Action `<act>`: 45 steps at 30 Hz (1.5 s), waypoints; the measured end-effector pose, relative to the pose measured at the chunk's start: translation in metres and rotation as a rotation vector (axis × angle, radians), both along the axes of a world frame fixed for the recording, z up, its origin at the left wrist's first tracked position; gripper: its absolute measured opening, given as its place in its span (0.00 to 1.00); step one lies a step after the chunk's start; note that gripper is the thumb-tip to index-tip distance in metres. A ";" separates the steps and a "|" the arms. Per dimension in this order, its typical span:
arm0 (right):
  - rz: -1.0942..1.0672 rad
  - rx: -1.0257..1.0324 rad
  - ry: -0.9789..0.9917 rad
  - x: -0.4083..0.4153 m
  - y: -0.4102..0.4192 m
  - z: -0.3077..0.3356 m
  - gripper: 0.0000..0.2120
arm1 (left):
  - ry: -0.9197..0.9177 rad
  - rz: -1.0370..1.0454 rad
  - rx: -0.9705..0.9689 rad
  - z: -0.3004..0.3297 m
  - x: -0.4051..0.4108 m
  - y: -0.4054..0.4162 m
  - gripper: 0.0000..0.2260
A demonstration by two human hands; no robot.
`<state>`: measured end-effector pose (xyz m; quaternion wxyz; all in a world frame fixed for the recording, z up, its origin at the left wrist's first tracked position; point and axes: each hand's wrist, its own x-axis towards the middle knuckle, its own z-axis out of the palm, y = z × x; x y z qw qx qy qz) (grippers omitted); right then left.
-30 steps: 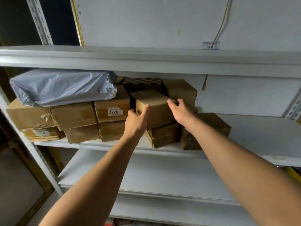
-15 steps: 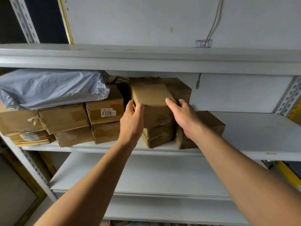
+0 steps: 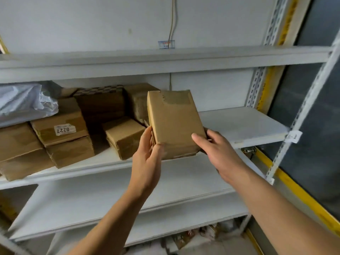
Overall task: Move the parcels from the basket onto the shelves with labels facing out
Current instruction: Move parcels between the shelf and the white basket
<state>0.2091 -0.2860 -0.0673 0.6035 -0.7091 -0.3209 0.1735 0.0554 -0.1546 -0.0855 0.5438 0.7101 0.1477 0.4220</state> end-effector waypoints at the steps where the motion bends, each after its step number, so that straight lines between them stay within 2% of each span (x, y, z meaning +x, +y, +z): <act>1: -0.027 0.019 0.010 0.004 -0.021 -0.003 0.05 | -0.002 -0.045 0.015 -0.002 0.010 -0.014 0.24; 2: -0.043 0.025 0.013 0.008 -0.035 -0.007 0.04 | -0.006 -0.084 0.025 -0.003 0.016 -0.023 0.24; 7: -0.236 0.045 0.122 0.030 -0.150 -0.048 0.16 | 0.115 -0.317 -0.009 -0.034 0.071 -0.102 0.24; 10: -0.368 0.023 0.165 0.037 -0.210 -0.081 0.18 | 0.201 -0.463 -0.016 -0.061 0.098 -0.149 0.23; 14: -0.574 -0.021 0.277 0.040 -0.296 -0.149 0.16 | 0.405 -0.636 -0.012 -0.123 0.136 -0.212 0.26; 20: -0.852 -0.068 0.471 -0.004 -0.386 -0.243 0.12 | 0.746 -0.982 0.021 -0.222 0.183 -0.284 0.32; 24: -1.090 -0.076 0.648 -0.048 -0.421 -0.314 0.23 | 0.941 -1.239 0.038 -0.290 0.192 -0.333 0.30; 27: -1.232 -0.051 0.766 -0.079 -0.437 -0.354 0.27 | 1.077 -1.356 0.091 -0.341 0.187 -0.367 0.31; 31: -1.337 -0.057 0.871 -0.105 -0.460 -0.407 0.28 | 1.254 -1.407 0.131 -0.401 0.175 -0.407 0.31; 34: -1.392 -0.078 0.942 -0.117 -0.480 -0.457 0.29 | 1.316 -1.403 0.153 -0.450 0.167 -0.435 0.32; 37: -1.419 -0.083 0.991 -0.118 -0.497 -0.499 0.26 | 1.364 -1.395 0.160 -0.500 0.163 -0.461 0.31; 45: -1.450 -0.096 1.091 -0.108 -0.543 -0.602 0.32 | 1.426 -1.238 0.076 -0.594 0.164 -0.518 0.29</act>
